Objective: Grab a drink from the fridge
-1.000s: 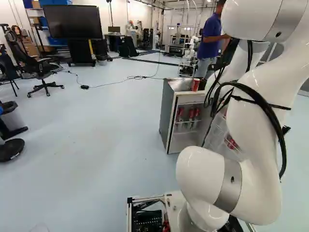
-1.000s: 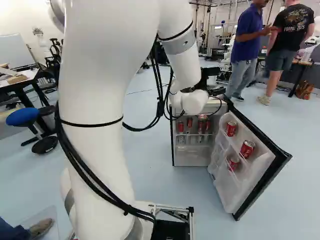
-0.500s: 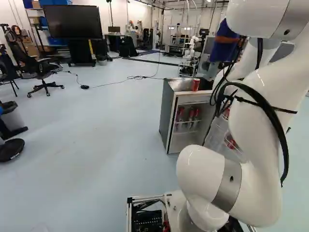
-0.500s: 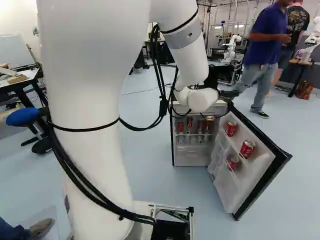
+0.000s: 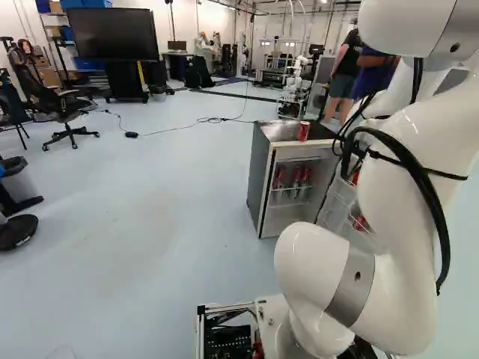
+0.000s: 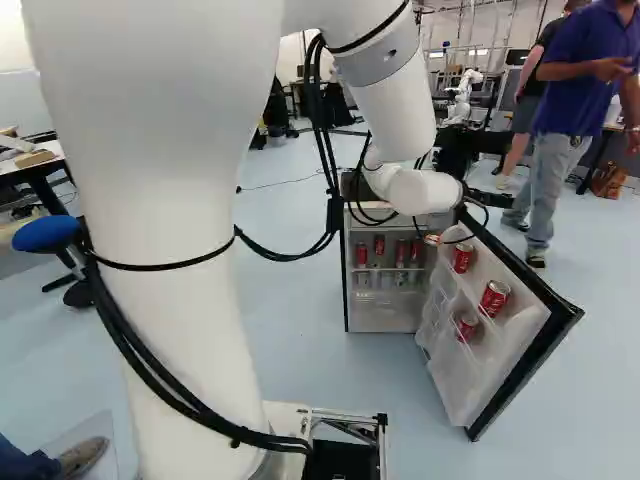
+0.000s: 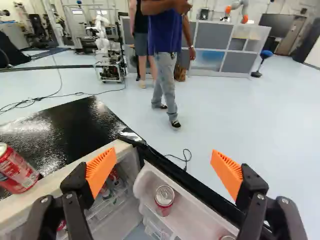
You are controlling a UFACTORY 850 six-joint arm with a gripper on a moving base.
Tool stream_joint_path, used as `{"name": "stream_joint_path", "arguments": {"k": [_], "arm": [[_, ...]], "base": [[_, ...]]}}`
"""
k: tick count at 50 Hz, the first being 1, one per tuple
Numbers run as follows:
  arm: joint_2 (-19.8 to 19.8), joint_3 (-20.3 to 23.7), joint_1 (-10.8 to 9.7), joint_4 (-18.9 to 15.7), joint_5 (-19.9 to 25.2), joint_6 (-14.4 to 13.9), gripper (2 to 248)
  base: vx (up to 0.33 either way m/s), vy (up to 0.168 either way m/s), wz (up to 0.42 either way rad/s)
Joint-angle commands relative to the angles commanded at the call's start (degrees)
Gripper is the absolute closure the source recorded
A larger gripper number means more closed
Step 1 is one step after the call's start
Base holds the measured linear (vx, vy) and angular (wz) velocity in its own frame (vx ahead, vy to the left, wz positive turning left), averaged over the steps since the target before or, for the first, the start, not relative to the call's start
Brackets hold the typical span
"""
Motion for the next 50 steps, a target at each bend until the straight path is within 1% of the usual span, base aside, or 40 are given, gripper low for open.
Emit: {"name": "stream_joint_path", "arguments": {"k": [30,40,50], "arm": [[-0.8,-5.0,-4.5,11.8,-12.1,0.0,3],[-1.7,-7.3,-5.6,15.6,-16.2,0.0,3],[-3.6,-9.8,-6.6,19.1,-20.6,0.0,3]], "base": [[0.000,0.000,0.000],[0.000,0.000,0.000],[0.000,0.000,0.000]]}}
